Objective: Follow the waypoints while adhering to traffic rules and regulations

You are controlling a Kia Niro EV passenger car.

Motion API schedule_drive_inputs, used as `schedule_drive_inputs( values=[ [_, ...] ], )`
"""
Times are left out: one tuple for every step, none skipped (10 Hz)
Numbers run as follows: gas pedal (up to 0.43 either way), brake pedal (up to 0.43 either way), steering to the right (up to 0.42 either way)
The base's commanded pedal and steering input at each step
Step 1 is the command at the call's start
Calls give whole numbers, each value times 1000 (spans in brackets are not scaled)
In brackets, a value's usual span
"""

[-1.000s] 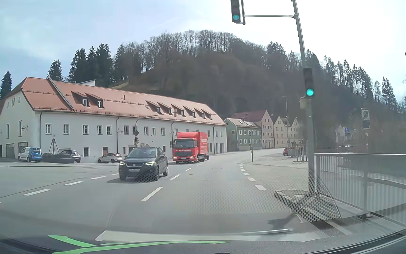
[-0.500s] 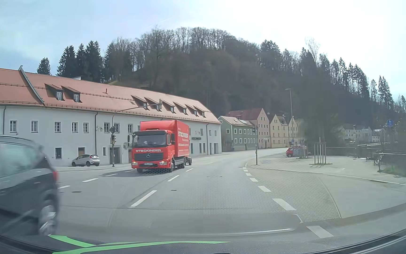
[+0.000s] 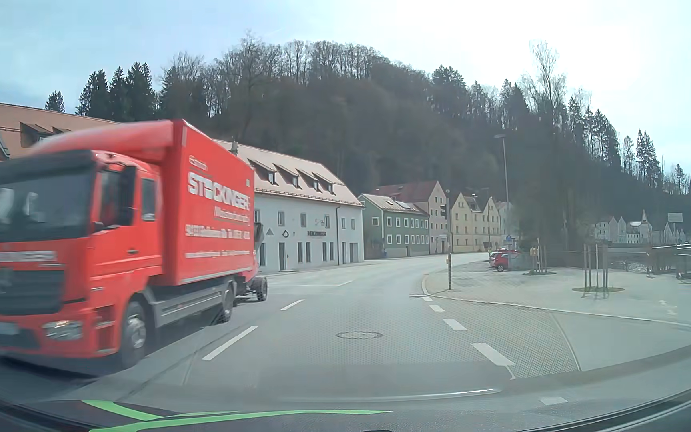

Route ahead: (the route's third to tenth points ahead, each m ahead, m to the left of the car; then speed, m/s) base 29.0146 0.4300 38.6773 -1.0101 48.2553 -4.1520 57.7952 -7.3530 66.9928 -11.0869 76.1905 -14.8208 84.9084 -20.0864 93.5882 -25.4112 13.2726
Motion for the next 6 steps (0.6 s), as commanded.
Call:
schedule_drive_inputs(
  values=[
    [79, 0, 23],
    [79, 0, 23],
    [79, 0, 23],
    [79, 0, 23],
    [79, 0, 24],
    [79, 0, 24]
  ],
)
